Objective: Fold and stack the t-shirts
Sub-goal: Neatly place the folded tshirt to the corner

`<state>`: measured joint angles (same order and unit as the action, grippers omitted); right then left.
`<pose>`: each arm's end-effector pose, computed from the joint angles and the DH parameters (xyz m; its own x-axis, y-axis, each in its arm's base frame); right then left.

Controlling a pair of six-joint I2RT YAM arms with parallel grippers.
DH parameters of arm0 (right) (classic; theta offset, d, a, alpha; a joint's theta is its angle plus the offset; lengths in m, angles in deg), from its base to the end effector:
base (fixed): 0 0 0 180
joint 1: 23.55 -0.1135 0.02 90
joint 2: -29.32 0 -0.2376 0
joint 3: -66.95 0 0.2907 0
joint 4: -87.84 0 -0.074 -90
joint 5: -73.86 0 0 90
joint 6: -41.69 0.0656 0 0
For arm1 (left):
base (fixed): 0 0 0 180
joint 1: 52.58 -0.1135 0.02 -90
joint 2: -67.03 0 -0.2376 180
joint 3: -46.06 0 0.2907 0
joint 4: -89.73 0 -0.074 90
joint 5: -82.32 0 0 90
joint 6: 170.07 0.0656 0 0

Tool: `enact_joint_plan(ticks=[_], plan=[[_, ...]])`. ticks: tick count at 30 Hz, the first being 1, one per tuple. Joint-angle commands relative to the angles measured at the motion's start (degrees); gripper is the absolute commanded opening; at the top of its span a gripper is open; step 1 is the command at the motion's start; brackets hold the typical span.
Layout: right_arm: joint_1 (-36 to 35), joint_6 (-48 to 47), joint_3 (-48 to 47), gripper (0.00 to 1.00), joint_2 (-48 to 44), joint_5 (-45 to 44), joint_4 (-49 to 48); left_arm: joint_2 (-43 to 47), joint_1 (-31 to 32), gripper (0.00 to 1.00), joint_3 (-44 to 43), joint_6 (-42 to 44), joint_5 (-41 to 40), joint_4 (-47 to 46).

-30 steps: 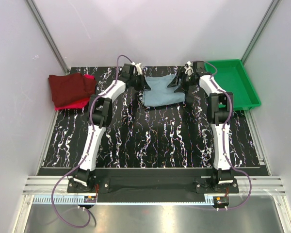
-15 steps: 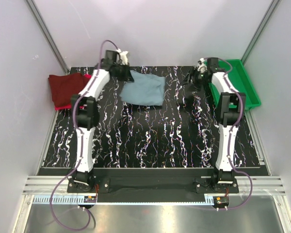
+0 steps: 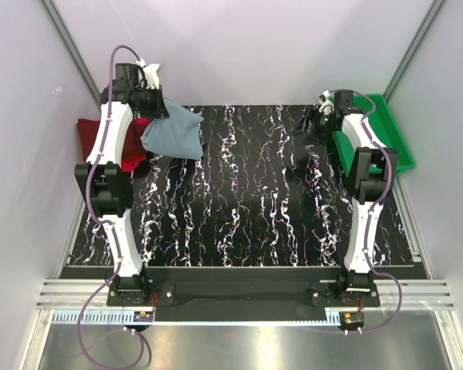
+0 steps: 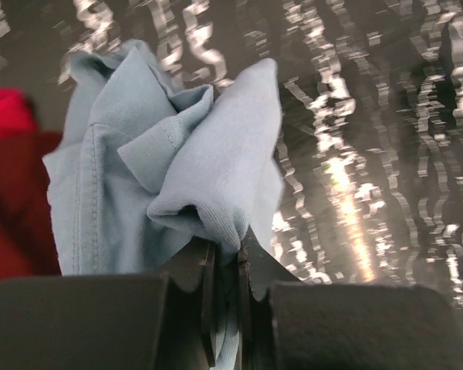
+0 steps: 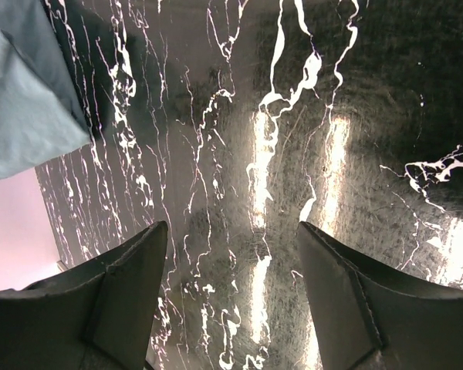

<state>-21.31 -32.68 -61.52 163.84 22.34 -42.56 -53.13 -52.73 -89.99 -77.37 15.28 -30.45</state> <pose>0.5476 0.0194 0.1488 -0.8807 0.2455 -0.4050 -0.0861 0.7578 0.6468 0.5158 -0.0242 0.3053 -0.6799 0.0416 -0.7321 0.3109 0.9206 -0.2364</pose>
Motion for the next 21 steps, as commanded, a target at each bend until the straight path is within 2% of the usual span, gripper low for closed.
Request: enact_joint_plan(ticks=[1,9,16,21], plan=[[-0.22,-0.96,0.27,0.75,-4.44,0.02,0.19,5.37,-2.4,0.0,-1.11,3.89,-3.7,0.88],[-0.31,-0.61,0.54,0.75,-4.27,0.02,-0.07,8.1,-6.97,0.0,-1.19,4.95,-6.34,2.46],[-0.22,-0.17,0.71,0.75,-3.91,0.02,-0.6,7.66,-8.03,0.0,-4.18,5.56,-9.86,1.76],[-0.22,-0.34,1.41,0.75,-4.44,0.02,-0.78,8.18,-8.03,0.0,-6.11,4.42,-15.83,0.44]])
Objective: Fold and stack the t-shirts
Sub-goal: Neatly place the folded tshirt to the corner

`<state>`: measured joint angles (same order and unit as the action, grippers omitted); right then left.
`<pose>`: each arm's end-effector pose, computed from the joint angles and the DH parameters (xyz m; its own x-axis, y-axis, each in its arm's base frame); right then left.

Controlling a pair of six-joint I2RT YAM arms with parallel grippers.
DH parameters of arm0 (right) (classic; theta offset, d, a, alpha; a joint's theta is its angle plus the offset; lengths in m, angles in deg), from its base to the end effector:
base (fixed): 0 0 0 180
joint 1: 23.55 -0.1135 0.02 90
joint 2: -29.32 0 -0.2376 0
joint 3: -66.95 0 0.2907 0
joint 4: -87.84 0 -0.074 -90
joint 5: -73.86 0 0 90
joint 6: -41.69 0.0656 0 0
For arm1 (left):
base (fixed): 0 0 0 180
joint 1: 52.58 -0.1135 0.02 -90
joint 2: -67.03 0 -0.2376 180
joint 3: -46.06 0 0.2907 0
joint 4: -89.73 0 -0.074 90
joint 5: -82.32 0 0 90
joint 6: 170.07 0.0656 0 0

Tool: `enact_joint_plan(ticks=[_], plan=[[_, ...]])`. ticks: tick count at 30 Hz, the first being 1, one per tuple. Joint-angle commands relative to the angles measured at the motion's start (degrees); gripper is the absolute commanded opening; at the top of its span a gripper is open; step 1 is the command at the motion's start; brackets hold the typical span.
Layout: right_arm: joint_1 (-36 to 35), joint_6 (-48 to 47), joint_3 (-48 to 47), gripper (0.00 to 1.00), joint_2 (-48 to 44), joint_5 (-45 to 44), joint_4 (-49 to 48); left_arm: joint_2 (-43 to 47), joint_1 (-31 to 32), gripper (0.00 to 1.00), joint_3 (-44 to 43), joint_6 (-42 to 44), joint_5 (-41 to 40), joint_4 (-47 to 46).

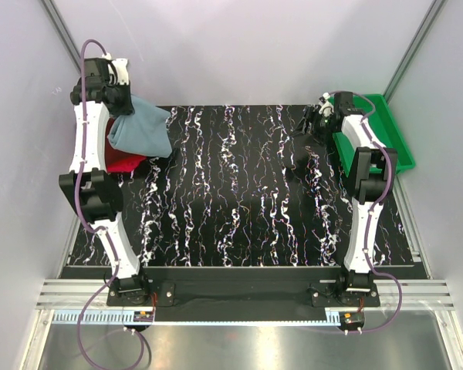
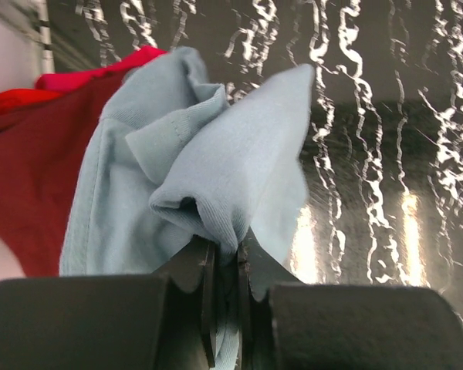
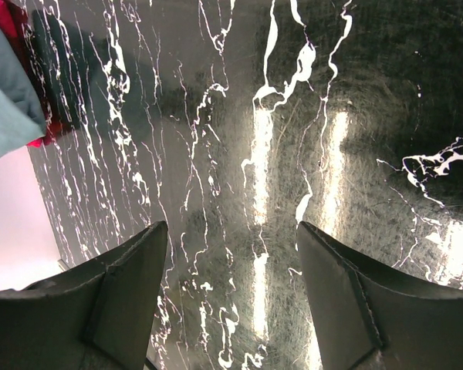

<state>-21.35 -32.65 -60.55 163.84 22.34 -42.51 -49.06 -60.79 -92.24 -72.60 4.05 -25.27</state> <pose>0.5452 0.0199 0.1426 -0.8880 0.2456 -0.3887 -0.0747 0.7572 0.6489 0.4919 0.0575 0.3429 -0.6656 0.0326 -0.7456 0.0952 0.9946 -0.0415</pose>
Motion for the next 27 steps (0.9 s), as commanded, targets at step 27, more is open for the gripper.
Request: enact_joint_plan(ticks=[27], plan=[[-0.26,-0.54,2.56,0.76,-5.93,0.19,-1.35,1.31,-0.58,0.0,-5.45,8.0,-28.86,-11.33]])
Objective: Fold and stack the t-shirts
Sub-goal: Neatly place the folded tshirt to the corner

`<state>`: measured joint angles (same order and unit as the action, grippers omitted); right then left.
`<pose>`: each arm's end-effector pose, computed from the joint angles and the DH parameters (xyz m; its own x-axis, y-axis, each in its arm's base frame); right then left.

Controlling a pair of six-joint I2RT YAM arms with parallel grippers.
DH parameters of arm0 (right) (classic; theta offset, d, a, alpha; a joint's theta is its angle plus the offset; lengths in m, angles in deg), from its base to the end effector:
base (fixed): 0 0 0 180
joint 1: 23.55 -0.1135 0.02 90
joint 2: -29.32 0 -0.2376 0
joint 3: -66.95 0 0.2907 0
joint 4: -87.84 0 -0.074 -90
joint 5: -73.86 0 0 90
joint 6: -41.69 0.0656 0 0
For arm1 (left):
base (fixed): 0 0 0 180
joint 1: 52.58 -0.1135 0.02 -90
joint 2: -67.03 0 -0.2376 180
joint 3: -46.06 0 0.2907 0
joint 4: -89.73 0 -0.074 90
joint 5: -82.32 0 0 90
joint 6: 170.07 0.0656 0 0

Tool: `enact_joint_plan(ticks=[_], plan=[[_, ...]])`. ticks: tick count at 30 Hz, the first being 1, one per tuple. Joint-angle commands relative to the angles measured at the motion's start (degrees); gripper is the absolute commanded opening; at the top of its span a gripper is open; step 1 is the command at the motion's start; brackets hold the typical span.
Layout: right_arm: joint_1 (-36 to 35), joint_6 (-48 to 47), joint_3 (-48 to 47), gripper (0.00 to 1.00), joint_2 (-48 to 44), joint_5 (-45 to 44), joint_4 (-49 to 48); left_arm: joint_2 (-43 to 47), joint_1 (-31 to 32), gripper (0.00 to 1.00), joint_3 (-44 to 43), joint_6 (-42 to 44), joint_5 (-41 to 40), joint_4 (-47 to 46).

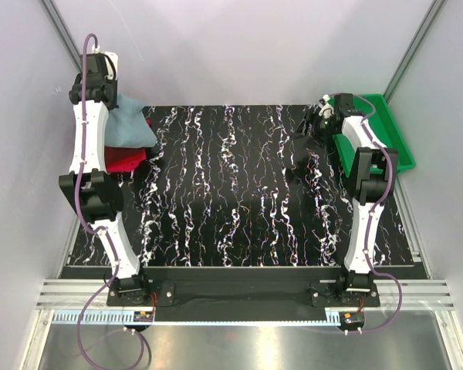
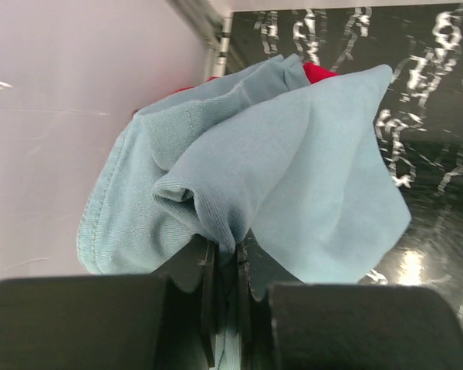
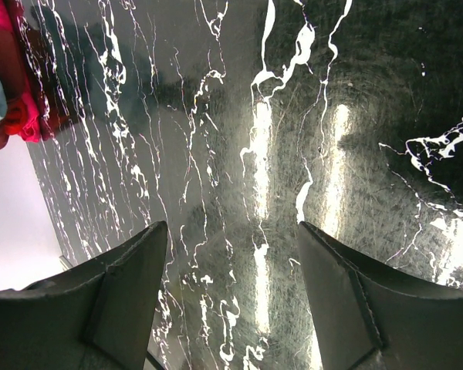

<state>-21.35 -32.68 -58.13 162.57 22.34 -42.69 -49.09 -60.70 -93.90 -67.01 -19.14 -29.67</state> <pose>0.5388 0.0202 0.1394 -0.8944 0.2454 -0.3738 -0.0641 0.7569 0.6504 0.4944 0.0837 0.3616 -0.6440 0.1318 -0.7536 -0.1545 0.9423 0.2969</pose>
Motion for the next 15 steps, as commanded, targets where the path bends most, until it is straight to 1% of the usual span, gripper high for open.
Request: enact_joint_plan(ticks=[1,6,10,15], plan=[[-0.26,-0.52,0.14,0.75,-4.58,0.19,-1.09,0.55,-0.84,0.0,-3.61,3.28,-6.81,-7.11],[-0.26,-0.52,0.66,0.75,-4.75,0.19,-1.26,-3.85,-1.72,0.0,-3.35,6.89,-10.5,-8.87],[-0.26,-0.79,1.63,0.75,-5.46,-0.07,-1.18,-9.99,-2.16,0.0,-4.48,11.19,-13.32,-10.89],[-0.26,-1.75,2.95,0.75,-6.6,-0.51,-0.91,-15.18,-2.34,0.0,-5.54,13.74,-16.57,-13.96]])
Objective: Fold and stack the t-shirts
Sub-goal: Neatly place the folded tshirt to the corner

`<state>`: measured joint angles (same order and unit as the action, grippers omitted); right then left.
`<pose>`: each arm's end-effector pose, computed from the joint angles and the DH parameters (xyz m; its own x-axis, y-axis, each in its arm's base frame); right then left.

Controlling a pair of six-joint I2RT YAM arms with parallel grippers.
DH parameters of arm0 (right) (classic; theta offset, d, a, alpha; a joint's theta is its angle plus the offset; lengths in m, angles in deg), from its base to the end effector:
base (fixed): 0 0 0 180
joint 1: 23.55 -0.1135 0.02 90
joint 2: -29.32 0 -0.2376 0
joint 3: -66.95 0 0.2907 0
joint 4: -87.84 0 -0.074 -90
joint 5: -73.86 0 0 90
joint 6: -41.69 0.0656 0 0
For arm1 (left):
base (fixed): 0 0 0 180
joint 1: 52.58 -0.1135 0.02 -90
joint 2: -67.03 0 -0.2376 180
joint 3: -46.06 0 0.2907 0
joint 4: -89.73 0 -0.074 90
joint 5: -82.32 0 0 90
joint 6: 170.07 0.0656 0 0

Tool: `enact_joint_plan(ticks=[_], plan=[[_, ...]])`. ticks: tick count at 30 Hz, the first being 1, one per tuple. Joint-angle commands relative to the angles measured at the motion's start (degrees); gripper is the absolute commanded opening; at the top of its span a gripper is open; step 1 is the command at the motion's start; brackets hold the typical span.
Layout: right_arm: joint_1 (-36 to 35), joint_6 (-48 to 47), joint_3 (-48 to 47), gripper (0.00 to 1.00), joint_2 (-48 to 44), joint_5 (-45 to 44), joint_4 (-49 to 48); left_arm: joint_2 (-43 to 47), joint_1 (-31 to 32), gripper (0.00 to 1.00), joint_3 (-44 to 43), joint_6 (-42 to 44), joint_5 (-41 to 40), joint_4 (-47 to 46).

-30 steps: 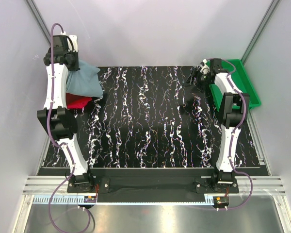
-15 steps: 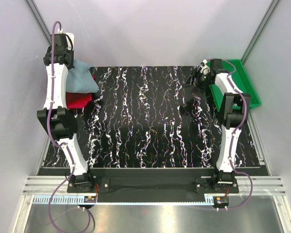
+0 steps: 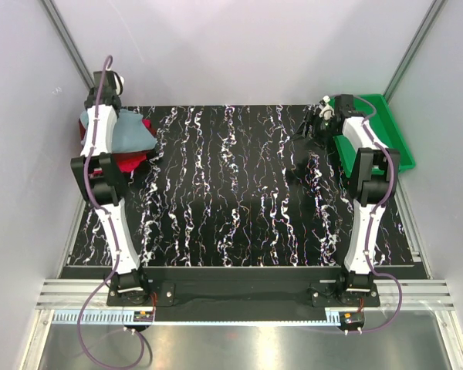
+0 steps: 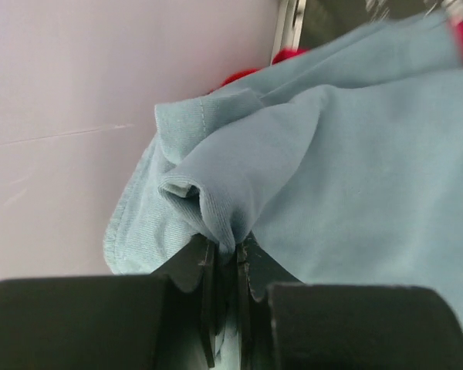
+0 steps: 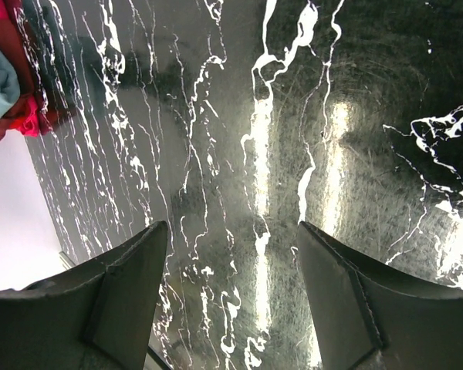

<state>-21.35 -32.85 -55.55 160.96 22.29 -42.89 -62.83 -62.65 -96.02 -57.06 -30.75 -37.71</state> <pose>0.5317 0.0204 0.1381 -0.8991 0.2435 -0.3637 -0.0577 0.7578 0.6499 0.5457 0.1230 0.2704 -0.7645 0.2295 -0.6024 -0.1696 0.8300 0.5314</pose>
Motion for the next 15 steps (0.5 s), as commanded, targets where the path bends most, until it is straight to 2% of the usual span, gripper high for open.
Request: enact_joint_plan(ticks=[1,10,15], plan=[[-0.26,-1.66,0.54,0.75,-5.16,-0.55,-0.71,-2.92,-0.39,0.0,-3.6,5.28,-7.14,-7.67],[-0.26,-2.1,3.01,0.76,-6.65,-1.17,-0.8,-8.03,-1.27,0.0,-6.32,12.84,-15.24,-17.95],[-0.26,-1.93,3.62,0.76,-7.18,-1.43,-0.63,-9.26,-1.89,0.03,-6.59,16.11,-17.18,-21.92]])
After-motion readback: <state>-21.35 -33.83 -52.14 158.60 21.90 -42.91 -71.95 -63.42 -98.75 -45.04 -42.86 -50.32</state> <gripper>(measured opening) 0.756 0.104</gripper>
